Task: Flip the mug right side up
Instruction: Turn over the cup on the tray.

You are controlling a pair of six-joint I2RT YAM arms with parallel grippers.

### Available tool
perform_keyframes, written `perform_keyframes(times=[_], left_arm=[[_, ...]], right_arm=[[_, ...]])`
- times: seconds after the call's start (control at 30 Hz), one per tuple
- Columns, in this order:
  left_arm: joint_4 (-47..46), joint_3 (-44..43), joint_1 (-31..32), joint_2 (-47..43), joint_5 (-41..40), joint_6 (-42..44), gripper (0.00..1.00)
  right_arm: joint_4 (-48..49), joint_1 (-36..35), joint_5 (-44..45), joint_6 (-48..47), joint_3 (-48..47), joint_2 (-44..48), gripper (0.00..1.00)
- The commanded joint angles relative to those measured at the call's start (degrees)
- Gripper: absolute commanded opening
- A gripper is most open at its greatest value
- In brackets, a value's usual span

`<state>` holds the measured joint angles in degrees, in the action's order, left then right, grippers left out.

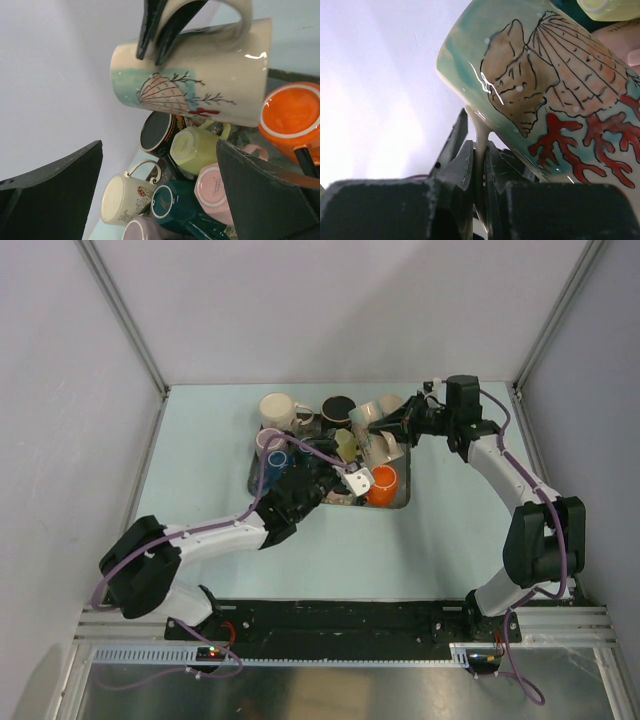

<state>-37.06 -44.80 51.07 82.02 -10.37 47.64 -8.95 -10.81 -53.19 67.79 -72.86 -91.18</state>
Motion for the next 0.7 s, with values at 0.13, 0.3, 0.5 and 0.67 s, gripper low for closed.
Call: perform_keyframes(times=[0.13, 0.3, 0.5, 0.67], left_arm=[[-6.39, -4.18, 4.46, 2.03, -2.51, -3.34, 1.00], [-9.42, -8.92, 6.10, 7.54, -5.91, -4.16, 1.00], [-13.07, -13.32, 6.43, 13.47, -7.31, -0.89, 0.99], [-14.30, -10.41, 7.01, 12.08, -5.52, -0.68, 0.98]], right_arm=[[0.44, 0.42, 2.84, 8.87, -6.75, 2.39, 0.00], [-2.21, 1.07, 3.75, 9.71, -6.99, 2.66, 0.00], [-2.04, 2.60, 3.42, 10.85, -7.12, 3.11, 0.00], [-0.14, 4.38, 2.99, 12.46, -7.80, 2.44, 0.00]])
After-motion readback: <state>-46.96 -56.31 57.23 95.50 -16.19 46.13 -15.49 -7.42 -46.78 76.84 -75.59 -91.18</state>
